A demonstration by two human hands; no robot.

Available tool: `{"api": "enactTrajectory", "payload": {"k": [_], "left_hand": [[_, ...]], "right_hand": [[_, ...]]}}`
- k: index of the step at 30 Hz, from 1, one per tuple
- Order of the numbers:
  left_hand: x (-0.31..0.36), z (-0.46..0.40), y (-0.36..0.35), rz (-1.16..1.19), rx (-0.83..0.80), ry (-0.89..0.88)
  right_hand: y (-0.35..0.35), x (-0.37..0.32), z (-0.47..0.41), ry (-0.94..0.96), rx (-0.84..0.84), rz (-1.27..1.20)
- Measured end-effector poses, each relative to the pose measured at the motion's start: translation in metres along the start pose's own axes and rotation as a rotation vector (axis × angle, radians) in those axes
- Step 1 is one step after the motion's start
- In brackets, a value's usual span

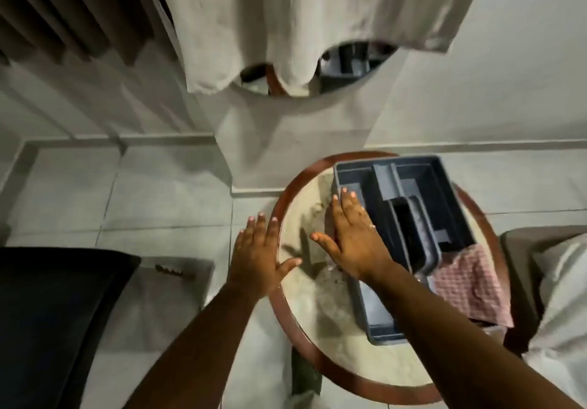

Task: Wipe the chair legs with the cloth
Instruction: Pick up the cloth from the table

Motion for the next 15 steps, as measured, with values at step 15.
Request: {"api": "enactTrajectory", "payload": {"k": [15], "left_hand": [[-0.017,-0.051,-0.149,-0.093,0.0,-0.069]], "right_hand": [[-0.08,0.027,-0.03,0.131,-0.072,0.389]]}}
Point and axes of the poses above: each hand's wrist, its own z-axis away from the middle knuckle, its own y-axis out of the back of the hand, x = y × z, the point moved 5 cm from there along -z, towards the middle knuckle, and after that the axes turned 8 degrees about z, right-handed, at the moved point
